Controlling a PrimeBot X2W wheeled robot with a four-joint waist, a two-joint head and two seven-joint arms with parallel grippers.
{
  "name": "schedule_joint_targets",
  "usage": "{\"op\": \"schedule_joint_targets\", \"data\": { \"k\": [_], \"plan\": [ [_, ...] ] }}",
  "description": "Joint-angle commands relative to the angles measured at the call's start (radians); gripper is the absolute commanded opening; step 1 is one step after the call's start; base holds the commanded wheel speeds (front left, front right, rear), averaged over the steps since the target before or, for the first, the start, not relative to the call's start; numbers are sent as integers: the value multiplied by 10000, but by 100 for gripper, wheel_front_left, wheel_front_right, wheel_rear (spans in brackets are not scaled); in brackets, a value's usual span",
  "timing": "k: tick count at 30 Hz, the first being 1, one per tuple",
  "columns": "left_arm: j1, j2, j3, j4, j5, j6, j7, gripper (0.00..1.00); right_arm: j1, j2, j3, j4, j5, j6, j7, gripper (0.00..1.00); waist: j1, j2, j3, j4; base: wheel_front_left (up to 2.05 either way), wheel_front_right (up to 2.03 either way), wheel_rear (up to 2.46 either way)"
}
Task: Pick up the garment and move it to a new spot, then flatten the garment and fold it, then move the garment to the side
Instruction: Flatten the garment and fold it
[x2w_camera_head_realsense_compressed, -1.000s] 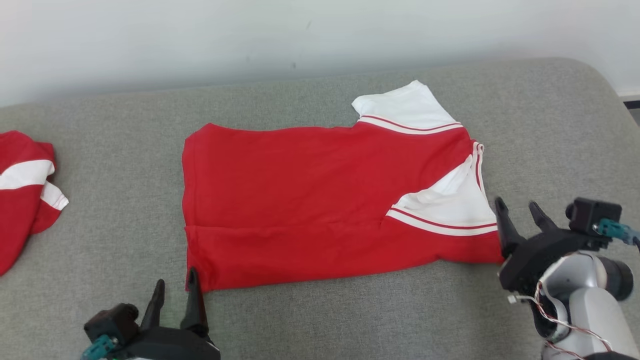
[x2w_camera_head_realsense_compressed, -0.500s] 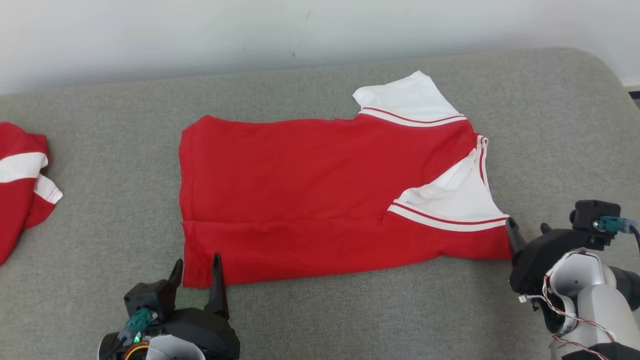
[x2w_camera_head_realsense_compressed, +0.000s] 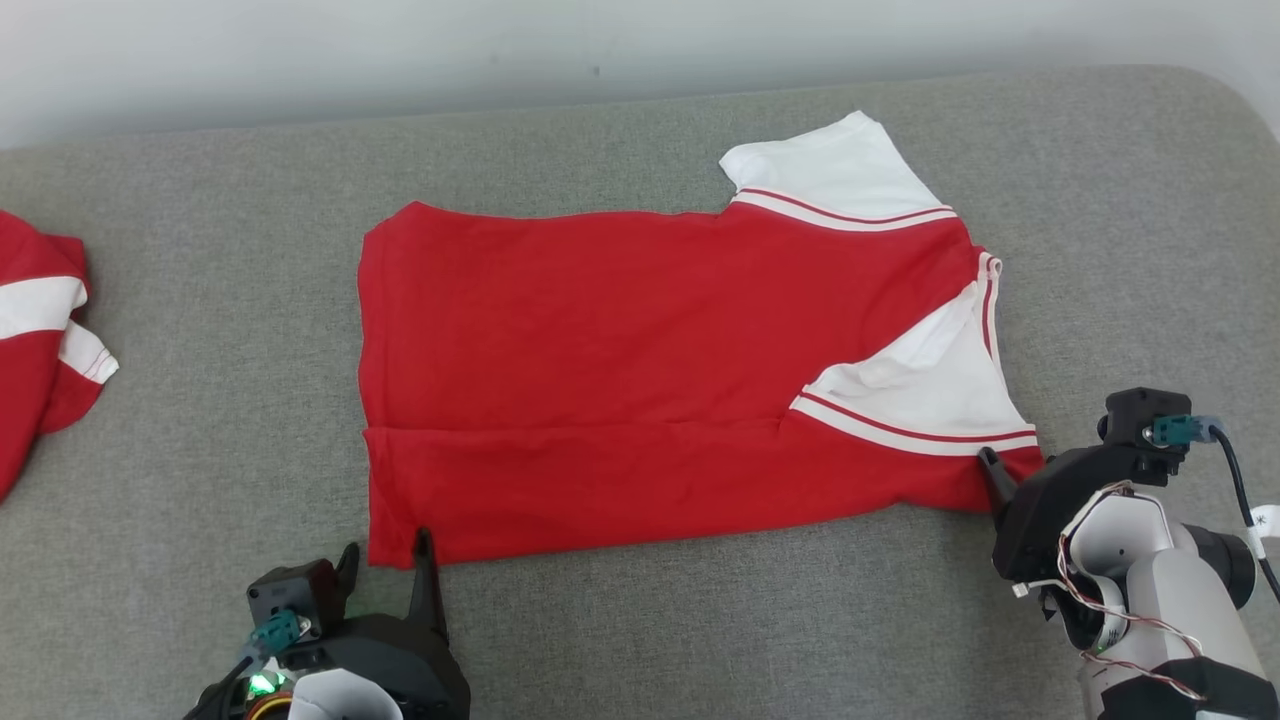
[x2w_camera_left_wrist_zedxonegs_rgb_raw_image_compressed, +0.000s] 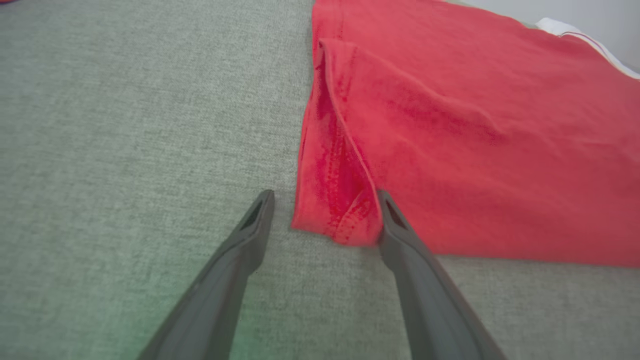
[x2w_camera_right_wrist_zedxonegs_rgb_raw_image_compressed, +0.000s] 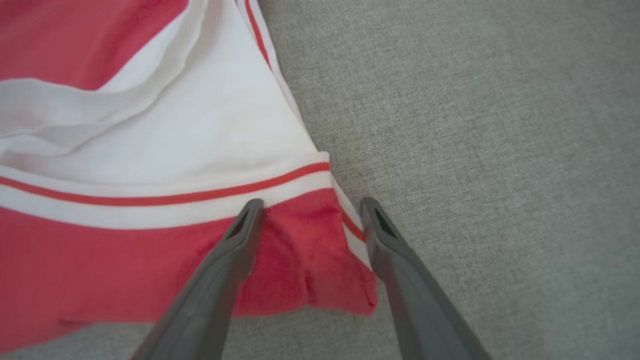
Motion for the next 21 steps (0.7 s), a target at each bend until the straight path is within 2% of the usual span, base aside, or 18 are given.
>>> {"op": "schedule_joint_targets", "data": {
  "k": [1,2,3,4,5,6,11,21],
  "plan": [
    [-45,40,40,97,-3,36,57,100,41,22,12,104,-67,9,99,100,0,0,12,8,0,0,0],
    [-68,8,69,212,-158,-24,172,84,0,28,71,320,-44,9,264,85,0,0,28,11,0,0,0],
    [-73,19,75,254,-184,-64,210,57,-18,31,82,366,-12,9,288,49,0,0,29,7,0,0,0],
    [-80,9,82,271,-264,-115,239,27,-27,34,91,392,-9,9,276,21,0,0,29,0,0,0,0],
    [-80,9,82,271,-264,-115,239,27,-27,34,91,392,-9,9,276,21,0,0,29,0,0,0,0],
    [-80,-4,84,277,-328,-176,227,0,-29,34,111,411,7,9,254,0,0,0,20,-5,0,0,0],
    [252,-9,111,103,-634,-558,138,0,259,-8,-19,-5,199,-7,48,0,0,0,-224,-45,0,0,0],
    [1466,319,173,-613,-990,-642,179,0,1665,-8,-42,-1515,617,-7,448,0,0,0,-922,-255,0,0,0]
  ]
}}
